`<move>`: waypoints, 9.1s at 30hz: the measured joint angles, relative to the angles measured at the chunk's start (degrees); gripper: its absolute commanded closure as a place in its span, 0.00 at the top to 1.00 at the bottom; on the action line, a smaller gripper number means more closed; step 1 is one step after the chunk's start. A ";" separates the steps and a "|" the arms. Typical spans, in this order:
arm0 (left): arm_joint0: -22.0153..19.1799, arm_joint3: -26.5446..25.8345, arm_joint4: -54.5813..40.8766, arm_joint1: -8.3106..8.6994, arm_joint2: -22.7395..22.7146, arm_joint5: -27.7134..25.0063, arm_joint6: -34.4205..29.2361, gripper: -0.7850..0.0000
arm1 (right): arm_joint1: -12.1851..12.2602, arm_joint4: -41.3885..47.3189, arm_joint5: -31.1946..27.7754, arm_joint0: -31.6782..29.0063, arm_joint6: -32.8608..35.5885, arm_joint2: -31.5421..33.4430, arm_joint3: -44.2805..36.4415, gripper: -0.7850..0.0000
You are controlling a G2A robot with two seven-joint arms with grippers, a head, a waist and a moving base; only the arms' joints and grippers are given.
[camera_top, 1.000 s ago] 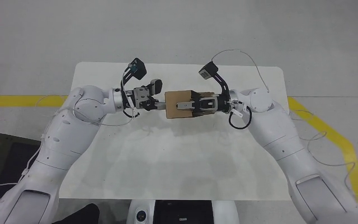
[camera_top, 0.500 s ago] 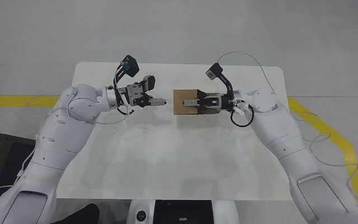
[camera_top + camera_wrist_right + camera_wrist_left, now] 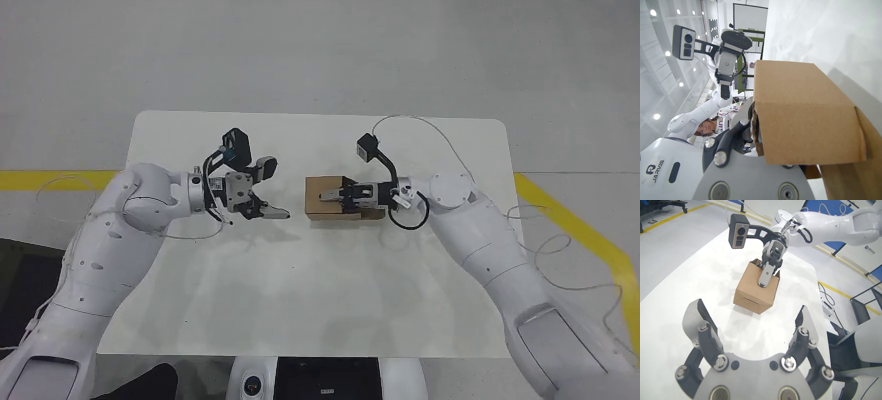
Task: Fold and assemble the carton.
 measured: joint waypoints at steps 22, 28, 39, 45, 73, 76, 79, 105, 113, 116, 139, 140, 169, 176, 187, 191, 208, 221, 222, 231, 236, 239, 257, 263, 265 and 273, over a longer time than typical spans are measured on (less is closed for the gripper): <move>-1.55 3.74 39.96 1.65 10.74 0.01 39.08 1.00 | 0.43 -4.29 -1.18 0.78 3.46 2.40 2.47 1.00; -3.67 5.39 42.43 1.01 12.56 0.01 42.94 1.00 | 3.10 -7.96 1.43 -1.46 4.68 6.78 -4.35 1.00; -6.09 8.32 42.72 -1.35 15.82 3.79 43.33 1.00 | 8.34 -15.63 6.91 -9.44 3.51 18.04 -19.57 0.00; -6.65 10.34 43.00 -2.46 16.91 6.61 43.70 1.00 | 10.19 -20.48 10.13 -12.69 3.69 22.11 -26.64 0.00; -8.42 12.41 42.57 -5.90 19.12 8.31 42.29 1.00 | 10.67 -23.31 17.35 -17.36 1.90 18.62 -27.10 0.00; -8.55 12.59 42.77 -6.12 19.11 8.13 42.08 1.00 | 10.01 -22.40 16.02 -16.09 0.45 16.65 -24.34 0.00; -8.57 12.73 43.01 -6.28 18.97 8.03 42.02 1.00 | 9.49 -22.01 14.91 -14.75 -0.48 15.15 -22.26 0.00; -8.53 14.53 45.58 -7.18 18.13 3.39 43.88 1.00 | 3.51 -17.56 3.96 -4.00 -2.43 2.50 -7.85 0.00; -8.25 14.59 46.71 -7.32 17.73 3.32 44.47 1.00 | 1.90 -15.34 0.62 -1.85 -1.20 0.55 -3.26 0.00; -8.16 14.53 47.12 -7.36 17.55 3.33 44.69 1.00 | 1.39 -14.83 -0.43 -1.30 -1.16 0.07 -1.69 0.00; -7.70 14.86 47.93 -7.58 15.90 2.48 44.90 1.00 | 5.92 -21.89 4.30 -4.18 -1.74 9.19 -7.66 0.00; -7.70 14.85 47.87 -7.61 15.84 2.38 44.78 1.00 | 6.06 -22.20 4.39 -4.38 -2.00 9.49 -8.26 0.00; -7.18 14.50 49.01 -7.89 14.58 1.60 44.37 1.00 | 2.31 -19.85 -0.09 0.60 1.33 1.83 -3.59 0.00; -7.01 14.37 49.53 -7.95 14.39 1.81 44.42 1.00 | 1.43 -17.39 -0.89 1.43 2.27 1.03 -1.43 0.00; -6.75 14.34 50.32 -8.01 14.03 1.90 44.67 1.00 | -0.29 -15.71 -3.65 3.47 2.08 -0.59 5.35 0.00; -6.66 14.32 50.51 -8.00 13.85 1.80 44.79 1.00 | -0.06 -16.29 -3.89 4.20 2.22 0.09 6.77 0.00; -5.93 13.47 51.24 -8.00 13.27 2.03 44.82 1.00 | 5.71 -21.79 8.00 -6.14 2.99 8.29 -12.84 0.00; -5.27 13.04 51.26 -7.83 12.23 2.34 44.55 1.00 | 7.07 -24.58 8.18 -9.51 -2.78 11.90 -18.53 0.00; -5.20 13.01 51.22 -7.81 12.16 2.33 44.55 1.00 | 7.08 -24.63 8.24 -9.79 -3.17 11.90 -18.80 0.00; -4.76 12.58 50.77 -7.66 11.26 2.29 44.55 1.00 | 8.83 -25.82 14.44 -16.67 -5.49 15.89 -27.00 0.00; -4.50 12.19 50.62 -7.64 11.04 2.23 44.40 1.00 | 9.21 -25.19 16.00 -20.25 -6.82 16.44 -30.12 0.00; -4.27 11.87 50.69 -7.62 10.96 2.22 44.33 1.00 | 8.80 -24.32 15.84 -20.24 -7.90 15.09 -29.42 0.00; -3.53 11.02 51.49 -7.38 10.28 1.54 44.14 1.00 | 4.79 -20.10 9.65 -11.75 -10.67 6.14 -17.63 0.00; -3.58 11.28 51.61 -7.36 10.11 1.50 44.17 1.00 | 3.16 -18.64 7.53 -8.67 -10.10 3.33 -13.04 0.00; -3.57 11.30 51.64 -7.37 10.10 1.52 44.17 1.00 | 2.78 -18.31 6.91 -7.90 -9.96 2.83 -11.70 0.00; -3.65 11.58 51.64 -7.48 10.25 1.40 44.08 1.00 | 1.42 -16.97 4.16 -6.01 -9.80 1.32 -7.33 0.00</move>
